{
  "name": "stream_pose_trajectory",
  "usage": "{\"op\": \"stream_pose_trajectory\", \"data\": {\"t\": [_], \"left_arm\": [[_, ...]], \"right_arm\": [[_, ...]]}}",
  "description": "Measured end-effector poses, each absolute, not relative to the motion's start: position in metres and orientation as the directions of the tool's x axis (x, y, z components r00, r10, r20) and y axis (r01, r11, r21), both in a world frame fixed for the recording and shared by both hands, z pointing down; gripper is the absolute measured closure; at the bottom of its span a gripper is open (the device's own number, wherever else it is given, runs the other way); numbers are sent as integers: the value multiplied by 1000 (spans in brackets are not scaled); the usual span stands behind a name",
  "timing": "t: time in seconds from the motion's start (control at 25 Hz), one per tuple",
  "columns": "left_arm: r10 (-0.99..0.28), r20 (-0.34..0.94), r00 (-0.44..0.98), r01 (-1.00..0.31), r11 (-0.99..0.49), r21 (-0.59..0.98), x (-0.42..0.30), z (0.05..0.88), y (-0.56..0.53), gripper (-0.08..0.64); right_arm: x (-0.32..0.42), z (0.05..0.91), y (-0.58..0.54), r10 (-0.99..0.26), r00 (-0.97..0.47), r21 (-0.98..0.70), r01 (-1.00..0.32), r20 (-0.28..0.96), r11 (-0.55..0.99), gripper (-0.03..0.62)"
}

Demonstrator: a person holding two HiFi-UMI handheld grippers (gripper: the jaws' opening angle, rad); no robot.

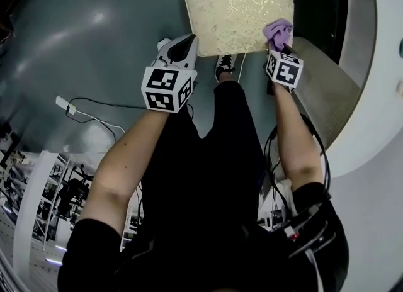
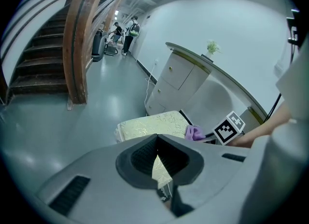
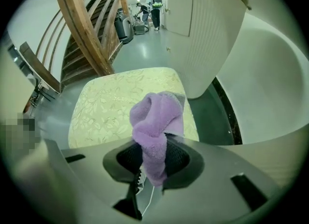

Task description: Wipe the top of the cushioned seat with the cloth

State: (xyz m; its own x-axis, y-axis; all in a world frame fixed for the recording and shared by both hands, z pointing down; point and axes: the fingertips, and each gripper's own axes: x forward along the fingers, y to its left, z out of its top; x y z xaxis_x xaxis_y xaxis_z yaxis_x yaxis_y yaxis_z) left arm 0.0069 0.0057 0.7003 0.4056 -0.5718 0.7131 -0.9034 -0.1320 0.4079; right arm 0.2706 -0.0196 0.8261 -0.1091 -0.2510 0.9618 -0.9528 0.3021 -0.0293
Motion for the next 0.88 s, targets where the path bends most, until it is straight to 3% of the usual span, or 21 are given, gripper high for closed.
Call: {"op": "stream_pose_trajectory", "data": {"t": [0.88], "left_arm": [[-549,732,403,-905,-124,406,-91,706,41,557]], "right_arm": [[139,830,45,-164,-122,-55,-930,979,364,491]]}}
